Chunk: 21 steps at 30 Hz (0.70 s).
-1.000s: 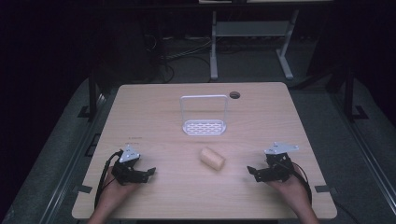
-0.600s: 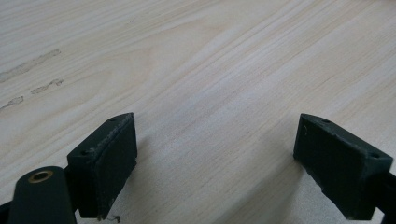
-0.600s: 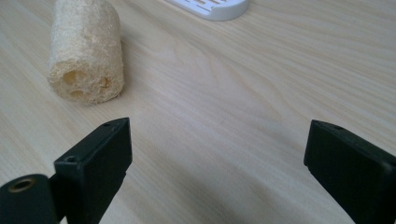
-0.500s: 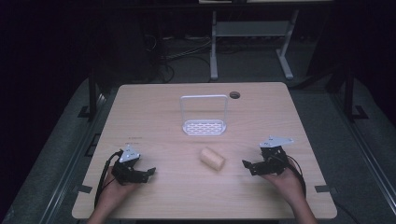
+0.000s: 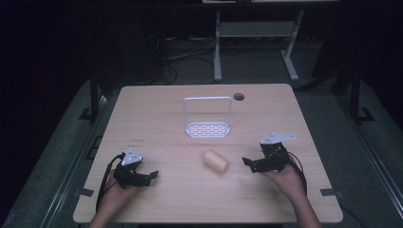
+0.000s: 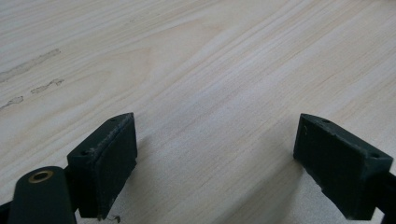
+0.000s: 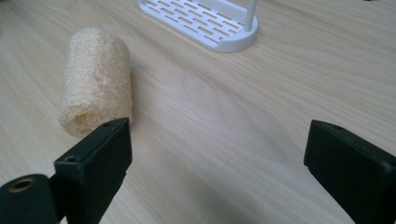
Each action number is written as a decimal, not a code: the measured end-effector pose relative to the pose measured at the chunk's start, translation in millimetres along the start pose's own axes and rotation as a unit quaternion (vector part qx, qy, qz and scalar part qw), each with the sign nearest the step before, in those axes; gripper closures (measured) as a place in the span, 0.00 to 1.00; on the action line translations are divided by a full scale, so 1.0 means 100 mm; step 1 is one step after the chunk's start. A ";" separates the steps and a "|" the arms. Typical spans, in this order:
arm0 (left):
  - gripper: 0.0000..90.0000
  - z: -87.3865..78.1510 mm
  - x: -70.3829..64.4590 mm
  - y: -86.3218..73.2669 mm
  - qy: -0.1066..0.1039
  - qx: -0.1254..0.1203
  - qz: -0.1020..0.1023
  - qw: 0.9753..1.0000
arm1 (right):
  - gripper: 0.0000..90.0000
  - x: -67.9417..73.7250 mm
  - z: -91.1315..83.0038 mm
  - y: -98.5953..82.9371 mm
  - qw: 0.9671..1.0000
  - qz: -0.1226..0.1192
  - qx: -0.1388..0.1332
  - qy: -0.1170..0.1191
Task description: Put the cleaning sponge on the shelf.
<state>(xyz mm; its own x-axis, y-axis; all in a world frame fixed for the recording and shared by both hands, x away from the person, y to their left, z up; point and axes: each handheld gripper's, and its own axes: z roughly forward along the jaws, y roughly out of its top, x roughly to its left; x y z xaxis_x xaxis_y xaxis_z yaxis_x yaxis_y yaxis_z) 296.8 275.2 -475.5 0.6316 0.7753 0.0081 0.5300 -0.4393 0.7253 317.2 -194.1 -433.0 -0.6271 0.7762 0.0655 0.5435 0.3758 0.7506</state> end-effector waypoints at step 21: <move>0.14 0.00 0.00 0.00 0.000 0.000 0.000 1.000 | 0.08 0.06 0.17 0.22 1.000 -0.010 -0.007 0.012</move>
<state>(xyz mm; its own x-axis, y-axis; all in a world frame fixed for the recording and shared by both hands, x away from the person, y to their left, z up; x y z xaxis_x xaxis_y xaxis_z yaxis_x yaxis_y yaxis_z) 296.8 275.2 -475.5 0.6318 0.7751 0.0080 0.5303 -0.4397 0.7248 335.1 -172.4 -426.8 -0.6512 0.7560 0.0664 0.5229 0.3836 0.7612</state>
